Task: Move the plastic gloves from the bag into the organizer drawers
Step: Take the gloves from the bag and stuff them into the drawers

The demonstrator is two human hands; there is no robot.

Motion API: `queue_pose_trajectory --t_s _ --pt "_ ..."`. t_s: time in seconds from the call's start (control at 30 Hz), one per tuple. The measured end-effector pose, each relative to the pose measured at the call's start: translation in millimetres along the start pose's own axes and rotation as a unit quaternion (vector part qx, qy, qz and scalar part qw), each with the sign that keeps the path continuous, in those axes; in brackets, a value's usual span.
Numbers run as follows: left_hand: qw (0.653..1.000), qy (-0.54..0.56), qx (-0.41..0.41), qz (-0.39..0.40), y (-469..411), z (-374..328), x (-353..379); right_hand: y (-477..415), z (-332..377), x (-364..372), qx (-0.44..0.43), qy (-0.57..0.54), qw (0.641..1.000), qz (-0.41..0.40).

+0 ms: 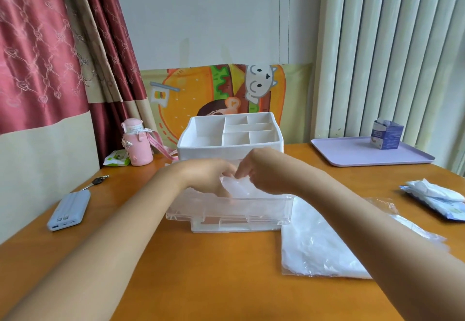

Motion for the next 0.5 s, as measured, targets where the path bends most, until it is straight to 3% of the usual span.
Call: queue_pose_trajectory --t_s 0.13,0.33,0.5 --pt "1.0 -0.005 -0.011 0.007 5 2 -7 -15 -5 14 0.044 0.131 0.984 0.109" --pt "1.0 -0.008 -0.026 -0.015 19 7 -14 -29 -7 14 0.047 0.186 0.958 0.211" --pt "0.997 -0.076 -0.032 0.015 20 6 -14 -36 -5 14 0.041 0.265 0.926 0.266"
Point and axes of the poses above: each hand's wrist, its own y-axis away from the middle knuckle, its own x-axis out of the palm, z = x × y, the point moved 3 cm from there along -y, towards the middle knuckle, and after that the axes turned 1 degree about y, right-handed, at the moved point
